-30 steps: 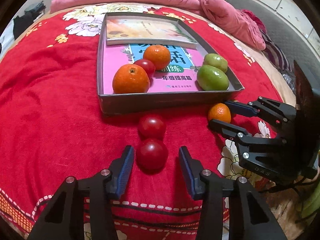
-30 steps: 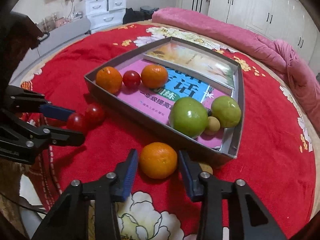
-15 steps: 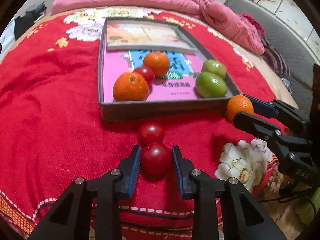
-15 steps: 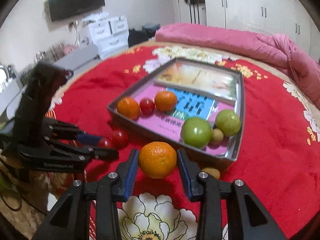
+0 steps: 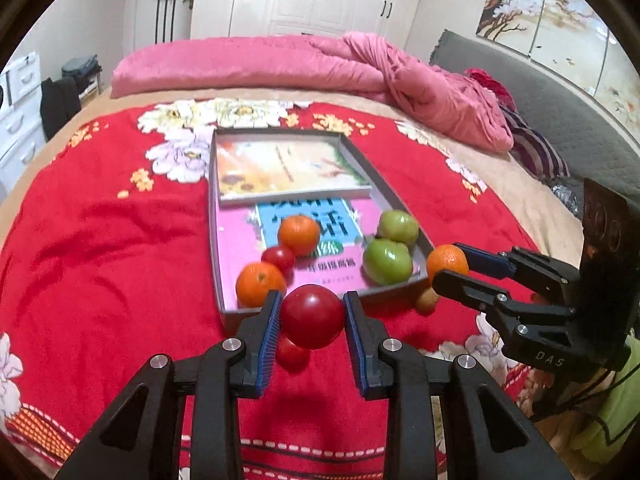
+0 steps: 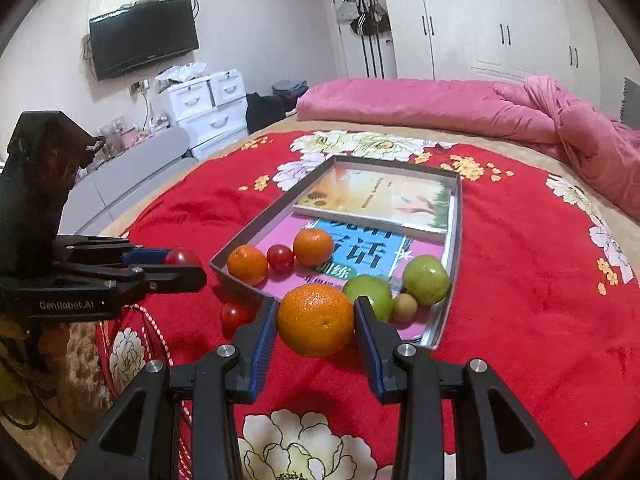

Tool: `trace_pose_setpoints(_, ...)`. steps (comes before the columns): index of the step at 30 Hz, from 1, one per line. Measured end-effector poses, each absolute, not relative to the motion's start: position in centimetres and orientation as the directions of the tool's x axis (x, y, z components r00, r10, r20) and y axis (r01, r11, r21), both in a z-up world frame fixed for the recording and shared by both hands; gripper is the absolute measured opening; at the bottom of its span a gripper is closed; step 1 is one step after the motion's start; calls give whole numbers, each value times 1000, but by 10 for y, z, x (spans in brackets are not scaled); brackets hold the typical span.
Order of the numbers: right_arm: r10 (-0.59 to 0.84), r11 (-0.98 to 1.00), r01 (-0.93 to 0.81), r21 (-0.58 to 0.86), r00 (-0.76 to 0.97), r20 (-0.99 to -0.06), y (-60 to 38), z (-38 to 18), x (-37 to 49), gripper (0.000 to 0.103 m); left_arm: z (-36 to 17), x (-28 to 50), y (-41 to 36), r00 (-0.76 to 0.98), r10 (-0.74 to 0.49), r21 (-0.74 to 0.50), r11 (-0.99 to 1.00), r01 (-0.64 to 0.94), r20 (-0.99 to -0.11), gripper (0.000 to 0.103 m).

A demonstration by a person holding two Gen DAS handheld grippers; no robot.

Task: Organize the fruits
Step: 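Carry the tomato into the tray with the left tool while the right carries the orange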

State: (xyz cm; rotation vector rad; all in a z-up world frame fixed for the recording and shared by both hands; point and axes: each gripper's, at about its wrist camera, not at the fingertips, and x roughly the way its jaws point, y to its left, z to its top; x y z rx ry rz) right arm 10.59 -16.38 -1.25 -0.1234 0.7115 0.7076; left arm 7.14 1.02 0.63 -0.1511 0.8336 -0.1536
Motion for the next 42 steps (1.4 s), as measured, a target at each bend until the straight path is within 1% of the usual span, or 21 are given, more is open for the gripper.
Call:
trace_pose_setpoints(11, 514, 818, -563, 117, 626, -586, -187, 2, 116, 39, 16, 89, 5, 686, -182, -192, 979, 64, -705, 32)
trace_pose_setpoints(20, 476, 855, -507, 113, 679, -559, -201, 10, 125, 39, 8, 106, -4, 676, -177, -182, 981, 64, -715, 32)
trace_pose_setpoints(42, 456, 862, -498, 95, 680, -574, -196, 2, 138, 39, -28, 134, -16, 603, -193, -181, 980, 81, -774, 32)
